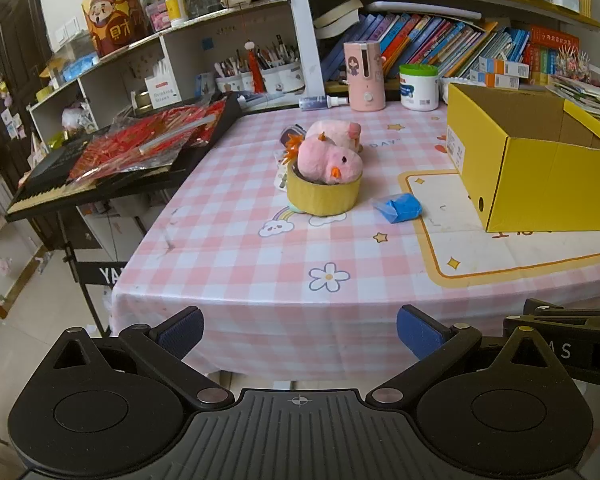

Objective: Organize objects

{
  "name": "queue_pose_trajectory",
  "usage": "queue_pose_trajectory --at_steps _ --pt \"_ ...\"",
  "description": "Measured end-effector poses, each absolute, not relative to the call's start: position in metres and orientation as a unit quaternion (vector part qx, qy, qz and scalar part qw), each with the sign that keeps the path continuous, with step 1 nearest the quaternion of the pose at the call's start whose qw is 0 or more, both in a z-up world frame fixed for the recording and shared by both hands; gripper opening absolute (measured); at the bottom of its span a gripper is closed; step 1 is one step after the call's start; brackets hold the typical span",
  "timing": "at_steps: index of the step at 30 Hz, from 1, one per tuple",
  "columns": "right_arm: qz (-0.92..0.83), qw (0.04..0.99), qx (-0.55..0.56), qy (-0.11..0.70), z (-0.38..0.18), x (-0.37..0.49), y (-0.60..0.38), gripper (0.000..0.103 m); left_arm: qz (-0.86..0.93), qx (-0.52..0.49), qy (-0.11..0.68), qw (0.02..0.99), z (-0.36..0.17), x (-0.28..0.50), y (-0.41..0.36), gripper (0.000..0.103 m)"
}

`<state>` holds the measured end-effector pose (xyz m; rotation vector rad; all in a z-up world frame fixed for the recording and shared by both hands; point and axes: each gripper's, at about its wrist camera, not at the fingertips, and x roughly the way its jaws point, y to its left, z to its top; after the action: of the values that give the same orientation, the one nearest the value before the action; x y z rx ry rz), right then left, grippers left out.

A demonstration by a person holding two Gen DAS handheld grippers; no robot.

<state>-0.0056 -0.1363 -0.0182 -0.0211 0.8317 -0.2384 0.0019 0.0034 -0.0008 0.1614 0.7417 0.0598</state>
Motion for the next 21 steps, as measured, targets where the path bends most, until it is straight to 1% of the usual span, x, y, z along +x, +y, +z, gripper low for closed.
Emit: queue_pose_trajectory --at_steps 21 --pt "-0.114 0.907 -0.012 0.406 -0.0209 -0.0011 -0.1349 0.103 0.032 0.077 0.366 0.927 -0.0034 0.0012 0.0078 0.103"
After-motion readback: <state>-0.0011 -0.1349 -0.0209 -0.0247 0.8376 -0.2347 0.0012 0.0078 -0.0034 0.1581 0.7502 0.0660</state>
